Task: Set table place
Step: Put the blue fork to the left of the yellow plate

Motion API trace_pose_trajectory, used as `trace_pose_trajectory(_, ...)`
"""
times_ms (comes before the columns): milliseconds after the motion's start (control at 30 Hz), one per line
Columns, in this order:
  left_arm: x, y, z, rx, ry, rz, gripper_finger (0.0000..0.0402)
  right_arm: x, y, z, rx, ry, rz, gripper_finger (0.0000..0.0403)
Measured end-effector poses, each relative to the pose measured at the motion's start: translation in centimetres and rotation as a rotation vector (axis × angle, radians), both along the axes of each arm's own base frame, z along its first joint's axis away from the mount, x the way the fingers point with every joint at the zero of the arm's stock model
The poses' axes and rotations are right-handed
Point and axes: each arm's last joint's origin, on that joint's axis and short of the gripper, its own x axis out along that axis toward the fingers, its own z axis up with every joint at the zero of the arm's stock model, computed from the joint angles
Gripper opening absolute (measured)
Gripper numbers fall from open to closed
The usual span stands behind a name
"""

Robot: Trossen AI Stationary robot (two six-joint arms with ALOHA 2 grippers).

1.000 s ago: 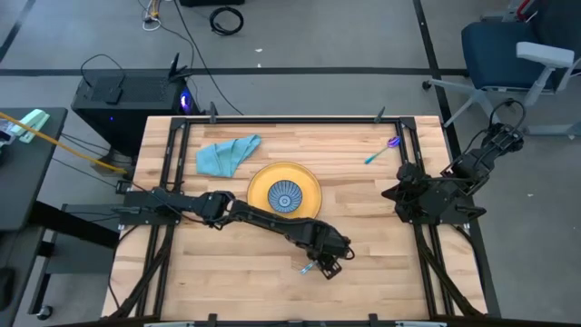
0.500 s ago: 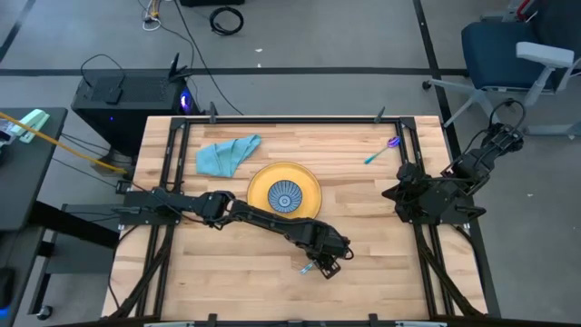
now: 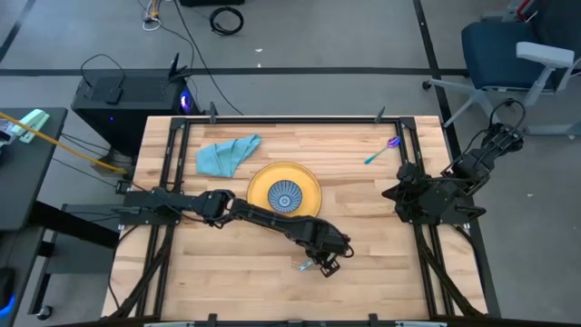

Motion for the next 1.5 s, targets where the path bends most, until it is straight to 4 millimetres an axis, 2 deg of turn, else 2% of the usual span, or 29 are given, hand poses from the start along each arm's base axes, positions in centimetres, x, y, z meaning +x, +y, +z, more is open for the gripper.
trace_pose_trajectory(133,0.1,0.0,1.4,-0.028,-0.043,-0.005,0.0013,0.0,0.0,0.0,-0.002,0.002,0.001,0.0012)
trace_pose_trajectory(433,-0.9,1.1,10.6,-0.086,-0.272,0.001,0.0013,0.0,0.0,0.0,-0.005,0.005,0.002,0.0012)
trace_pose_trajectory(600,-2.9,1.9,16.5,-0.113,-0.397,0.004,0.0013,0.0,0.0,0.0,-0.006,0.006,0.002,0.0012)
trace_pose_trajectory(667,-3.7,2.2,18.3,-0.113,-0.426,0.0,0.0013,0.0,0.0,0.0,-0.006,0.006,0.002,0.0012)
trace_pose_trajectory(833,-7.4,3.3,23.4,-0.058,-0.477,0.035,0.0013,-0.1,0.0,-0.1,-0.008,0.009,0.003,0.0012)
trace_pose_trajectory(933,-10.5,4.4,25.4,0.045,-0.415,0.118,0.0013,-0.1,-0.1,-0.1,-0.01,0.011,0.003,0.0012)
trace_pose_trajectory(1100,-15.8,6.3,28.0,0.2,-0.291,0.272,0.0013,-0.1,-0.1,-0.1,-0.015,0.016,0.003,0.0012)
trace_pose_trajectory(1200,-18.3,7.2,29.2,0.24,-0.247,0.345,0.0013,-0.1,-0.1,-0.1,-0.015,0.018,0.003,0.0012)
trace_pose_trajectory(1400,-21.5,9.3,31.4,0.266,-0.29,0.479,0.0013,-0.2,-0.1,-0.1,-0.018,0.021,0.003,0.0012)
trace_pose_trajectory(1500,-22.5,10.4,31.6,0.305,-0.297,0.525,0.0013,-0.2,-0.1,-0.1,-0.018,0.021,0.003,0.0012)
